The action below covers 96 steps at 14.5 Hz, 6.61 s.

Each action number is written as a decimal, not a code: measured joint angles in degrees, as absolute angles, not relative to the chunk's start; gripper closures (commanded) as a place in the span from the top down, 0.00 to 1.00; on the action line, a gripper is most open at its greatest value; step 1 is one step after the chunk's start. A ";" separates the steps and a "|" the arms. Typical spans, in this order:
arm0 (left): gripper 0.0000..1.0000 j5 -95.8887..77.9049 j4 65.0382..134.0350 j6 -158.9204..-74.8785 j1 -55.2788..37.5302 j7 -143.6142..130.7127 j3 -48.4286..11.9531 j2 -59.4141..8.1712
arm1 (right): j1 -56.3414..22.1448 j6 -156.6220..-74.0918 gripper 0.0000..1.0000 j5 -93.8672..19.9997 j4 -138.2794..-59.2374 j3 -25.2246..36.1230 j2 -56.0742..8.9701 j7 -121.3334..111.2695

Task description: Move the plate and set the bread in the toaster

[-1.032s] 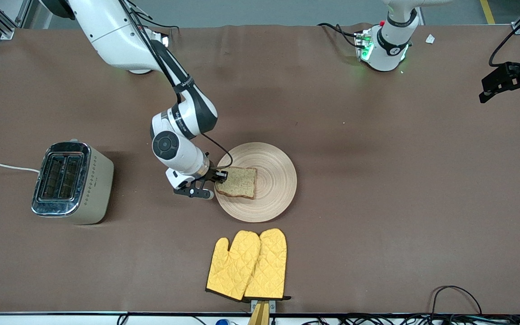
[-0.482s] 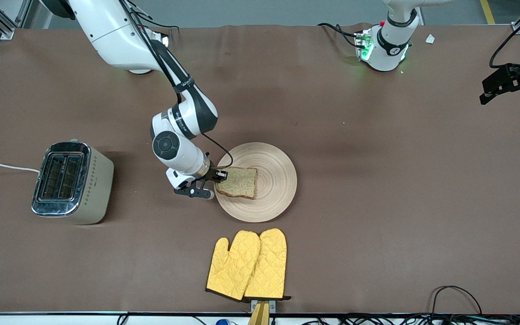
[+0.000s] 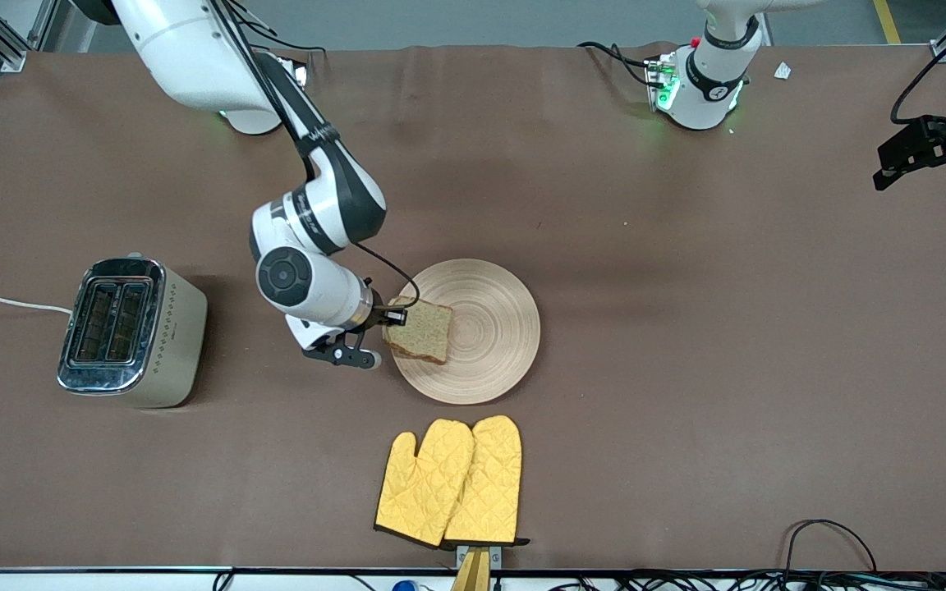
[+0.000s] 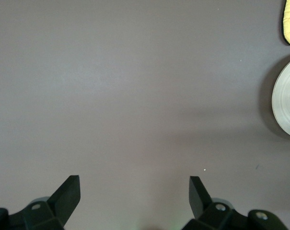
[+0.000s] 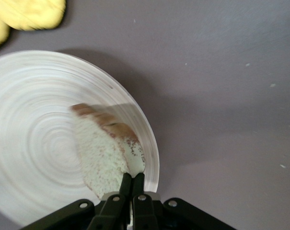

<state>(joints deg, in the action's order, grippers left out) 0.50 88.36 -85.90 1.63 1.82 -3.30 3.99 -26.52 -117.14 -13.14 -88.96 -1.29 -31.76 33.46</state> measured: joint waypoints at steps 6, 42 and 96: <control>1.00 0.50 88.33 -86.25 1.62 1.82 -3.30 3.97 | -26.10 -101.08 0.01 -1.17 -82.87 2.26 -25.74 33.49; 1.00 0.50 88.31 -86.24 1.59 1.82 -3.30 3.96 | -13.65 -82.78 0.01 42.41 -83.12 3.90 -26.30 19.75; 1.00 0.66 87.25 -86.24 -0.17 -0.25 -4.19 3.14 | -2.34 -87.61 1.00 1.41 -95.27 2.70 7.02 6.65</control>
<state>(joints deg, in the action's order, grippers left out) 0.66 87.25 -86.24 -0.17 -0.25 -4.19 3.14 -2.34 -87.61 1.41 -95.27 2.70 7.02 6.65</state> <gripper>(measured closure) 0.000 0.000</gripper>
